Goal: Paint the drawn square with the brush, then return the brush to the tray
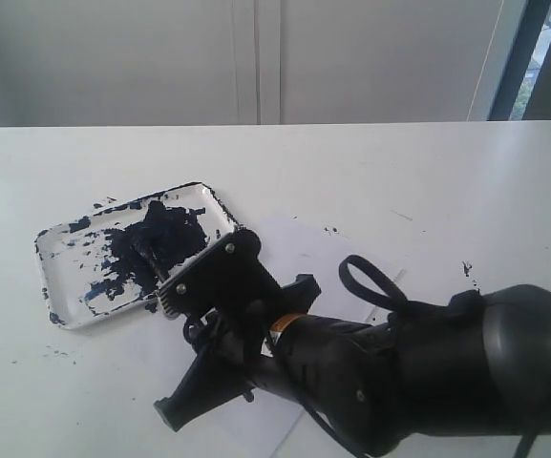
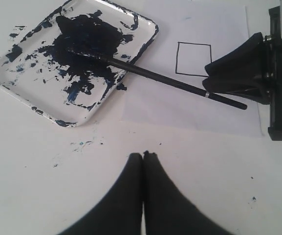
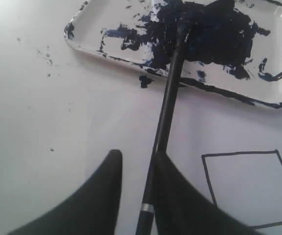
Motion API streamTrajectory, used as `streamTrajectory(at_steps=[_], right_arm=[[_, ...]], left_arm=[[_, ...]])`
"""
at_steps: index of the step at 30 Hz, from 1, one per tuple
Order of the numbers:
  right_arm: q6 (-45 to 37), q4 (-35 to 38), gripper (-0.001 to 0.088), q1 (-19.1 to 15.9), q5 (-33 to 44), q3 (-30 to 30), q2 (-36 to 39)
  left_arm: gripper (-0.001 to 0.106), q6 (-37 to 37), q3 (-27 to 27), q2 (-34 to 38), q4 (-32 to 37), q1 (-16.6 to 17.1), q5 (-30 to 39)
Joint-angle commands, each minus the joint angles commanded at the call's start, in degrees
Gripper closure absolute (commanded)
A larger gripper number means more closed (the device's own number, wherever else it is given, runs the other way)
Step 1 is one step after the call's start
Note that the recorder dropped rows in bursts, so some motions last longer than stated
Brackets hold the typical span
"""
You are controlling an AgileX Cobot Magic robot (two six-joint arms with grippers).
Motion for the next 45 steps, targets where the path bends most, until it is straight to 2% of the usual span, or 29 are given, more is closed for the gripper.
streamTrajectory(at_steps=[41, 45], right_arm=[[-2.78, 1.56, 0.0558, 0.00, -3.87, 0.00, 6.15], [-2.78, 1.56, 0.0589, 0.00, -3.99, 0.00, 6.14]], left_arm=[[0.105, 0.15, 0.00, 0.00, 0.00, 0.00, 0.39], [0.105, 0.14, 0.00, 0.00, 0.00, 0.00, 0.50]])
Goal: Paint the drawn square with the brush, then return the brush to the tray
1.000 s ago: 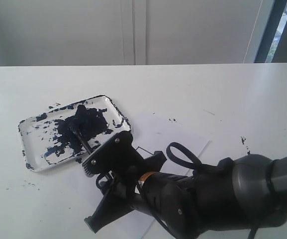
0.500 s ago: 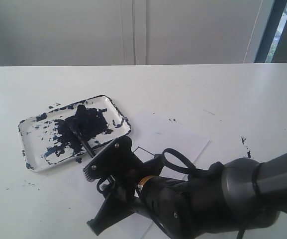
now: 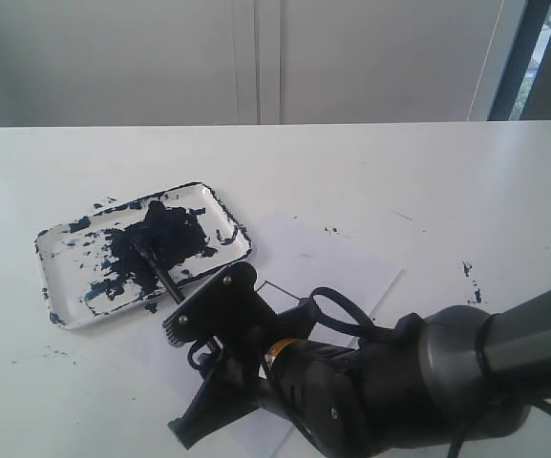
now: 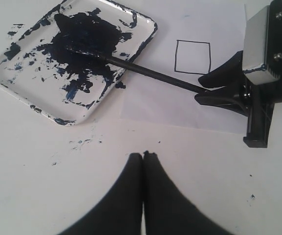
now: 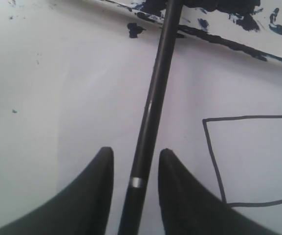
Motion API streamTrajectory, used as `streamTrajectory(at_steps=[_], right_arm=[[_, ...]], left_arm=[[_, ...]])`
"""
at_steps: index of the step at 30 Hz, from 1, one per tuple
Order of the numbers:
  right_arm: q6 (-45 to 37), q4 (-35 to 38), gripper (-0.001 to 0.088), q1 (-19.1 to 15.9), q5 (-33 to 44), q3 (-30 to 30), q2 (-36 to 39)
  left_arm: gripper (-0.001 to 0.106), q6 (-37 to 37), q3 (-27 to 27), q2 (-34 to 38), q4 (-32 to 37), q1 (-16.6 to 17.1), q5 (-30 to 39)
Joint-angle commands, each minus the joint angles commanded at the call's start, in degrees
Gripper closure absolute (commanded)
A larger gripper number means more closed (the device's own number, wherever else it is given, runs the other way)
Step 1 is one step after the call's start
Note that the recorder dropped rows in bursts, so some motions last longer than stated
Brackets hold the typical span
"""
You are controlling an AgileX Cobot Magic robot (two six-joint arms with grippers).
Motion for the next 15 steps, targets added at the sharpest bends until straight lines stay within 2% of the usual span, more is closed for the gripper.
streamTrajectory(at_steps=[5, 15], right_arm=[[-0.05, 0.00, 0.0694, 0.00, 0.00, 0.00, 0.00], [-0.05, 0.00, 0.0702, -0.75, 0.46, 0.00, 0.00]], left_arm=[[0.105, 0.00, 0.00, 0.00, 0.00, 0.00, 0.00], [0.105, 0.00, 0.00, 0.00, 0.00, 0.00, 0.00]])
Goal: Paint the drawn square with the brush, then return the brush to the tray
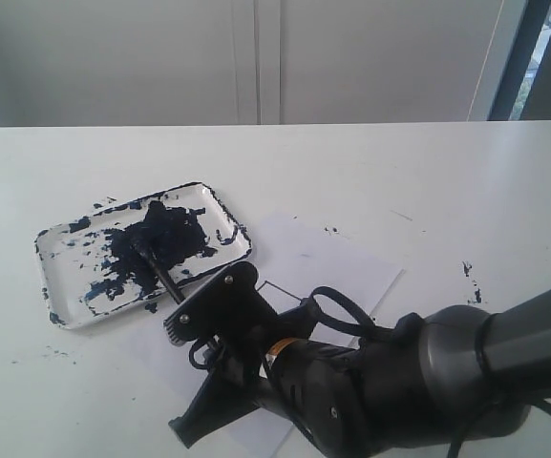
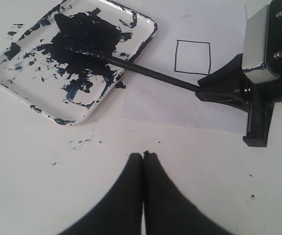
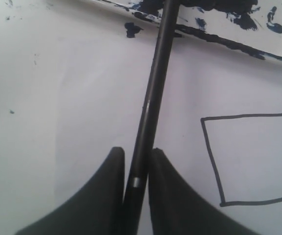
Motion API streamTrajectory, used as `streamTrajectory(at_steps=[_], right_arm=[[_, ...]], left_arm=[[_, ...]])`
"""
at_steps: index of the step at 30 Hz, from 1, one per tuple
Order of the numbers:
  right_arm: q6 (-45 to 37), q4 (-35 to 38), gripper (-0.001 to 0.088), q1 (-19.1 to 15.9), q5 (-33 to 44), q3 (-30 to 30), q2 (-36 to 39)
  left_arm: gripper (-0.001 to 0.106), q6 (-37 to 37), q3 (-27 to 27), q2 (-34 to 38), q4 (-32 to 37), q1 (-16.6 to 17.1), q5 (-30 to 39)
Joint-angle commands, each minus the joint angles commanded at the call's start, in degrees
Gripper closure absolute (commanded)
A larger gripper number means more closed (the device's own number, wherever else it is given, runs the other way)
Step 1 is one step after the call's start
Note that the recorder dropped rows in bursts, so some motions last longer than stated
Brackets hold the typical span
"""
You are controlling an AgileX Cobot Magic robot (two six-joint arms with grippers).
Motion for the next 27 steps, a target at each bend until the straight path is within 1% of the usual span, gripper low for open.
streamTrajectory(at_steps=[10, 11, 12, 14, 20, 22, 25, 27], right_arm=[[0.00, 0.00, 0.0699, -0.32, 0.34, 0.00, 0.00], [0.00, 0.00, 0.0690, -0.32, 0.49, 0.00, 0.00], [0.00, 0.00, 0.0655, -0.32, 1.15, 0.00, 0.00], [0.00, 0.00, 0.0624, -0.32, 1.77, 0.00, 0.00], [0.00, 0.11, 0.0631, -0.32, 2.96, 0.00, 0.00], [0.00, 0.35, 0.0704, -0.32, 2.96, 0.00, 0.00], [0.00, 0.35, 0.0841, -0.32, 2.96, 0.00, 0.00], [0.00, 0.35, 0.0868, -0.32, 2.96, 0.00, 0.00]], left_arm=[[0.105, 0.00, 0.00, 0.00, 0.00, 0.00, 0.00], [0.105, 0.00, 0.00, 0.00, 0.00, 0.00, 0.00], [0.105, 0.00, 0.00, 0.00, 0.00, 0.00, 0.00], [0.105, 0.00, 0.00, 0.00, 0.00, 0.00, 0.00], [0.105, 0.22, 0.00, 0.00, 0.00, 0.00, -0.06], [0.105, 0.22, 0.00, 0.00, 0.00, 0.00, -0.06], [0.105, 0.22, 0.00, 0.00, 0.00, 0.00, -0.06], [0.105, 0.22, 0.00, 0.00, 0.00, 0.00, -0.06]])
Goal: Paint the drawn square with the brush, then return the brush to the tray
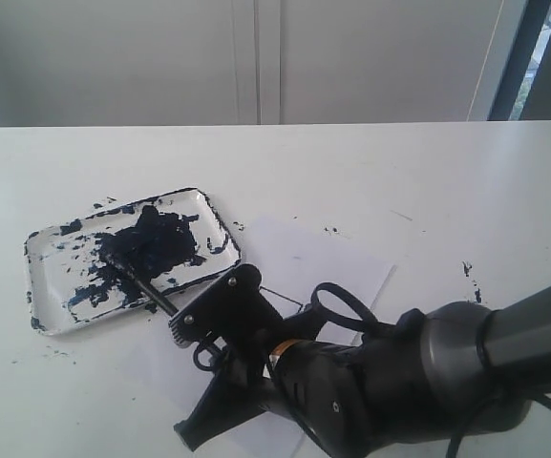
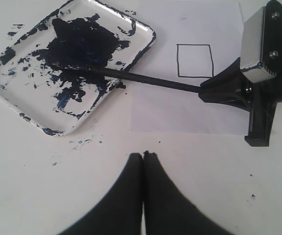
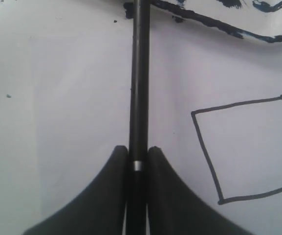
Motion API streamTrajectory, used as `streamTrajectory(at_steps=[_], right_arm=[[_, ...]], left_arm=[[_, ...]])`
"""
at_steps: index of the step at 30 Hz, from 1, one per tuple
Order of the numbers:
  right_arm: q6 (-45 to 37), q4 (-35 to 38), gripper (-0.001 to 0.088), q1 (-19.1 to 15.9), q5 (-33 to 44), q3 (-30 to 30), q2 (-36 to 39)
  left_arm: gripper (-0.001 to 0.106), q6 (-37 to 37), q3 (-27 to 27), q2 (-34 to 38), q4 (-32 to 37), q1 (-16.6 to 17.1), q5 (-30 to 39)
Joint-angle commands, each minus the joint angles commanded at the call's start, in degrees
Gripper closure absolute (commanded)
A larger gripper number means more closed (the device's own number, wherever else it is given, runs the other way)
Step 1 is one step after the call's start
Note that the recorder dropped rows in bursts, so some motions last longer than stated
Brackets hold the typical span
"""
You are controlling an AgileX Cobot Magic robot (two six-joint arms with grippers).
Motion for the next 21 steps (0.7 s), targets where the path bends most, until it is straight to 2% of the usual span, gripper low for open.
streamTrajectory(at_steps=[7, 15, 21], right_arm=[[0.45, 0.88, 0.0868, 0.00, -0.54, 0.00, -0.82], [0.25, 4.05, 0.0868, 0.00, -1.89, -0.13, -6.41], [0.24, 6.51, 0.0868, 0.00, 0.17, -0.13, -9.63]], left_arm=[[0.105, 0.00, 0.00, 0.00, 0.00, 0.00, 0.00], [0.105, 0.00, 0.00, 0.00, 0.00, 0.00, 0.00], [0.105, 0.00, 0.00, 0.00, 0.00, 0.00, 0.11]])
